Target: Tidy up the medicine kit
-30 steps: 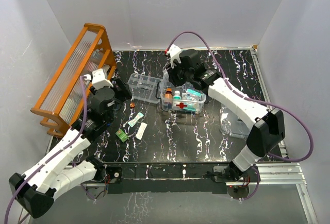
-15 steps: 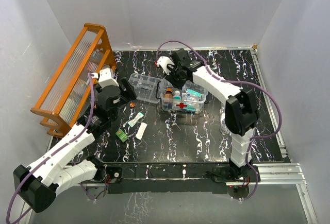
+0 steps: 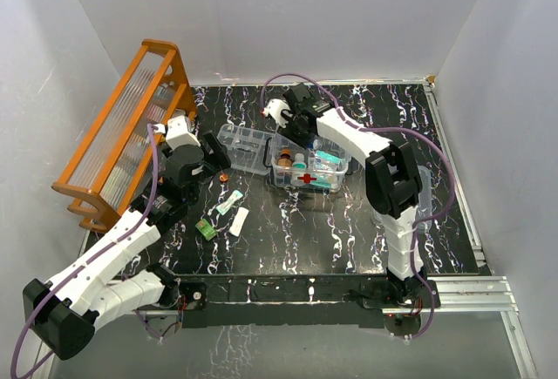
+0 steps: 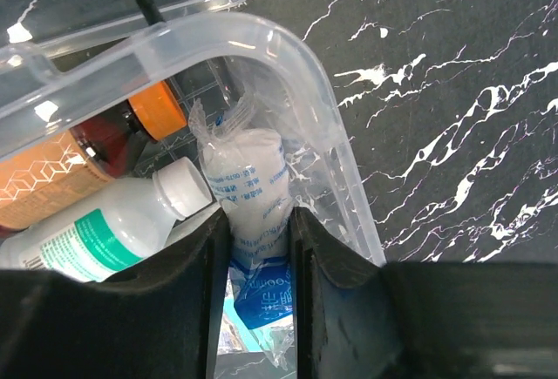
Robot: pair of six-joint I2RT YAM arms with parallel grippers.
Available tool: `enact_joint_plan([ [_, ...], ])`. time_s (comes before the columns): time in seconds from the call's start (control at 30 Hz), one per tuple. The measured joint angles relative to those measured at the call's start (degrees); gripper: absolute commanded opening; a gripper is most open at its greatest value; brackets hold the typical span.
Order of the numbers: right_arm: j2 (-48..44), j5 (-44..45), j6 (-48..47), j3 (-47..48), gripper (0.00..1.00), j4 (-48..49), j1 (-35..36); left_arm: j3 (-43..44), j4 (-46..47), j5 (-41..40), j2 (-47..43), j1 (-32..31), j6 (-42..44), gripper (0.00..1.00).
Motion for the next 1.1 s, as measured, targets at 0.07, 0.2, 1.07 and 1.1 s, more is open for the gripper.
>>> enact_joint_plan([
  [0.07,0.50,0.42,0.20,0.00,0.33,0.59,-0.02,0.00,-0.13,0.00,0.00,0.00,-0.20,0.75],
  [0.2,1.25,0.63,0.50,0.00,0.39,1.60,-0.04,0.00,-0.13,0.00,0.00,0.00,-0.22,0.75],
  [1.07,-2.19,-1.22,27.08,-12.15,0.13,19.28,-0.92,-0.02,-0.09,0.00,0.28,0.00,-0.17,0.75],
  [1.1,-2.19,-1.38,28.13,-12.68,0.13,20.15,-0.92,-0.02,-0.09,0.00,0.28,0.00,-0.20,0.75],
])
